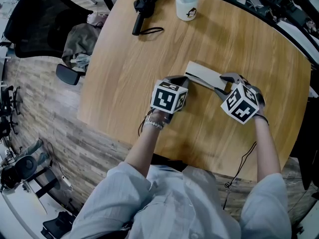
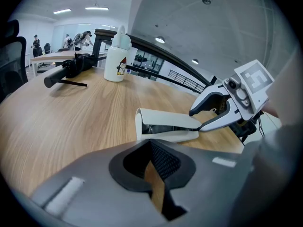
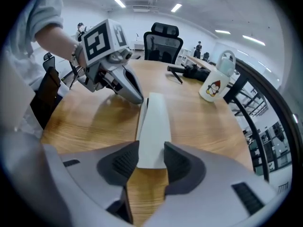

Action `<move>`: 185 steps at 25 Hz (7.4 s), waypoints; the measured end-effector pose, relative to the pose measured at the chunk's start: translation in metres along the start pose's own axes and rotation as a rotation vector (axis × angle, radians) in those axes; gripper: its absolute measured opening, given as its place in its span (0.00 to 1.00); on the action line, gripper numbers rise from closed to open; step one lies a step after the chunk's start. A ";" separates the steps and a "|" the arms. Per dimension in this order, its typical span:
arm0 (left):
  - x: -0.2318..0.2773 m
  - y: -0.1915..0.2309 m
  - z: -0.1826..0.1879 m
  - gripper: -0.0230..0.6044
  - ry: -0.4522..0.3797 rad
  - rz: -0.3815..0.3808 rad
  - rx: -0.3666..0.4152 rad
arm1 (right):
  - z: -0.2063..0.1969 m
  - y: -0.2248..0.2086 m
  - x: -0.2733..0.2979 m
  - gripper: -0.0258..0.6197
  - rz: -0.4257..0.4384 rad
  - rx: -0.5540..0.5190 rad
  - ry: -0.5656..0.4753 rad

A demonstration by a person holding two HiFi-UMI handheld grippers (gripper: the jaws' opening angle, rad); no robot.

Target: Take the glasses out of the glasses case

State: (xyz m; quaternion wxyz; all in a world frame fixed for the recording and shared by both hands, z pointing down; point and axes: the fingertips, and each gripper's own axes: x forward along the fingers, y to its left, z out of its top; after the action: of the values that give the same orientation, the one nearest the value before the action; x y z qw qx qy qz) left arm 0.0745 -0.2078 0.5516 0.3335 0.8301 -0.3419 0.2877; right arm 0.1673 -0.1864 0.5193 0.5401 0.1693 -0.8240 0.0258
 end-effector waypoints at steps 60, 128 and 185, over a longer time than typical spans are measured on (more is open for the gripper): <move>0.002 0.000 0.001 0.04 0.001 -0.007 -0.001 | 0.036 -0.016 0.032 0.23 -0.021 -0.054 0.049; 0.002 -0.001 -0.001 0.04 0.013 -0.011 0.007 | 0.013 -0.020 -0.043 0.07 0.132 0.212 -0.032; -0.001 0.002 0.002 0.04 0.002 -0.024 -0.054 | -0.004 -0.053 -0.039 0.30 -0.033 0.189 -0.169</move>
State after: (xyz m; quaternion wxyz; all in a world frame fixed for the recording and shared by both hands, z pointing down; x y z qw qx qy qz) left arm 0.0726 -0.2100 0.5500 0.3595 0.8247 -0.3390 0.2752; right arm 0.2014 -0.2250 0.4785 0.4508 0.2348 -0.8575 0.0801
